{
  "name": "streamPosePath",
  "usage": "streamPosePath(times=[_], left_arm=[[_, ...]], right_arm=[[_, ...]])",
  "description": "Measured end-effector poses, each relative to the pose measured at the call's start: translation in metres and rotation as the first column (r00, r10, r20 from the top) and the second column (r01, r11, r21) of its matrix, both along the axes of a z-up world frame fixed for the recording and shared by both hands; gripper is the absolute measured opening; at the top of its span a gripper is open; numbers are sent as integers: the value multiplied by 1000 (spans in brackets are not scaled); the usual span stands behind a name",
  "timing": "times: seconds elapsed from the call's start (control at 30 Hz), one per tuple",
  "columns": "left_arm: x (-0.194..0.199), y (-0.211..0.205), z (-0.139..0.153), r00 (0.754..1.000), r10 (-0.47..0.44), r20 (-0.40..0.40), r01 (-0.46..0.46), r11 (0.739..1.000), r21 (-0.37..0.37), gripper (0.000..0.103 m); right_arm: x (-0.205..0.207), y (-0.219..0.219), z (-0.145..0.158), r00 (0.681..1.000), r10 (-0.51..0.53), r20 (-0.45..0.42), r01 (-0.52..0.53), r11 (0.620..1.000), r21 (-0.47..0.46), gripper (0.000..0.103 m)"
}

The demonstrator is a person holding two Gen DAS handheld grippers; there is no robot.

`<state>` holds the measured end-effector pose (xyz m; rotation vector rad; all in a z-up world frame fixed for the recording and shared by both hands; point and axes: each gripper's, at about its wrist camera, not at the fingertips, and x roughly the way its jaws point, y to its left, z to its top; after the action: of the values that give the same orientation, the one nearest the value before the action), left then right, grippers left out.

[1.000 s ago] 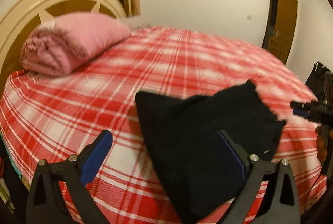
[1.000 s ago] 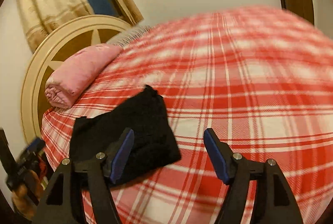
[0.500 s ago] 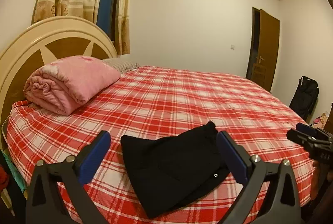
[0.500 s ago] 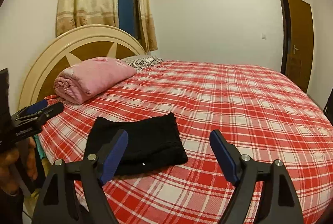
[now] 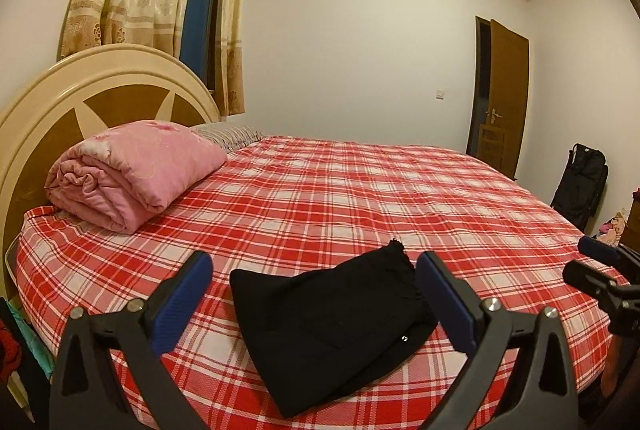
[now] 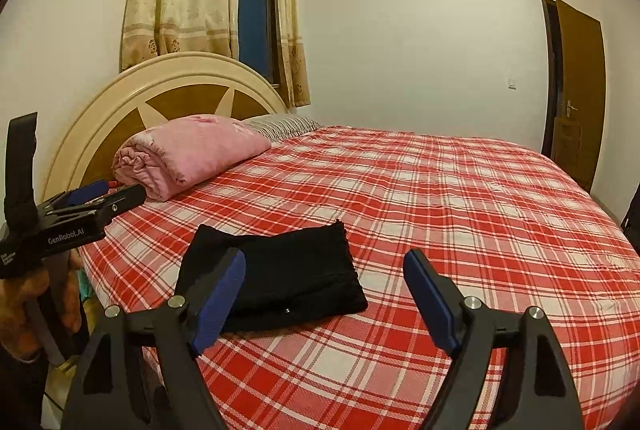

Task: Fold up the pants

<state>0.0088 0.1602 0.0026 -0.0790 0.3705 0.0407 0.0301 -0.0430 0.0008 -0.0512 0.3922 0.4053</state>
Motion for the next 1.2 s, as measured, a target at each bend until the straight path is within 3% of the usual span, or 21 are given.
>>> streamPosePath(times=[1.2], left_arm=[[-3,-15,3,1000,-12,-10,13,998,55,103]], right_arm=[[-4,-2,-1,1000,1,4,-1,1000,18,82]])
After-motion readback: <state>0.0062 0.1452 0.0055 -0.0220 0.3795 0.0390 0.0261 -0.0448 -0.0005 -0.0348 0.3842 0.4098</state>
